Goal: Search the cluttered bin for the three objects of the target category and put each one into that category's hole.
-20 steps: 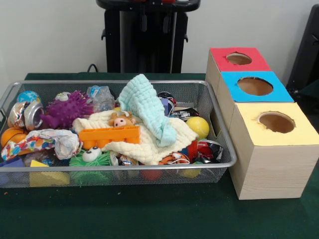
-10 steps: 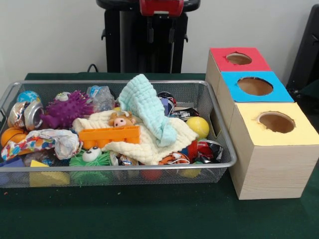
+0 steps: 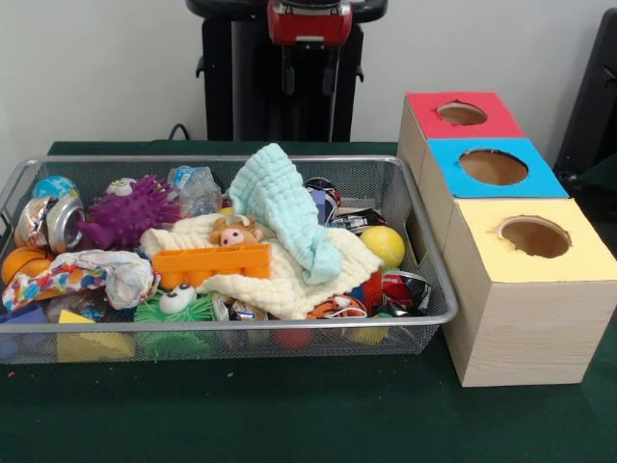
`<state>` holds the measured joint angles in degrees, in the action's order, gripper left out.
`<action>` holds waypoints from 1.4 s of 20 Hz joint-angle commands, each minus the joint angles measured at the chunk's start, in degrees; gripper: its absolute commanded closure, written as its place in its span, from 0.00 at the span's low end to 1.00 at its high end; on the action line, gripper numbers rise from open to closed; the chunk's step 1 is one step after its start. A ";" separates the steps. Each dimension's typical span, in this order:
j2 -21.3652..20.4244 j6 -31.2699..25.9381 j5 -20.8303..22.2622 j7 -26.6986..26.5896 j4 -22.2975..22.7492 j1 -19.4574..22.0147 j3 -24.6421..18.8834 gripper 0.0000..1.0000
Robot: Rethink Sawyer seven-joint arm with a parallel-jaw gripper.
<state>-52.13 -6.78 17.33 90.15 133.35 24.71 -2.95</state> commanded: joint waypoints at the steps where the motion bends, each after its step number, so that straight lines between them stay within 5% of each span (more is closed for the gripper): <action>1: 6.35 5.82 4.75 5.07 -7.33 3.64 0.63 0.00; 15: 14.65 10.76 12.55 4.08 -12.77 9.34 2.22 0.00; 28: 14.77 8.63 15.46 4.89 -13.91 13.01 4.11 0.00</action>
<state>-39.63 -0.76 30.14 90.15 128.51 37.07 0.58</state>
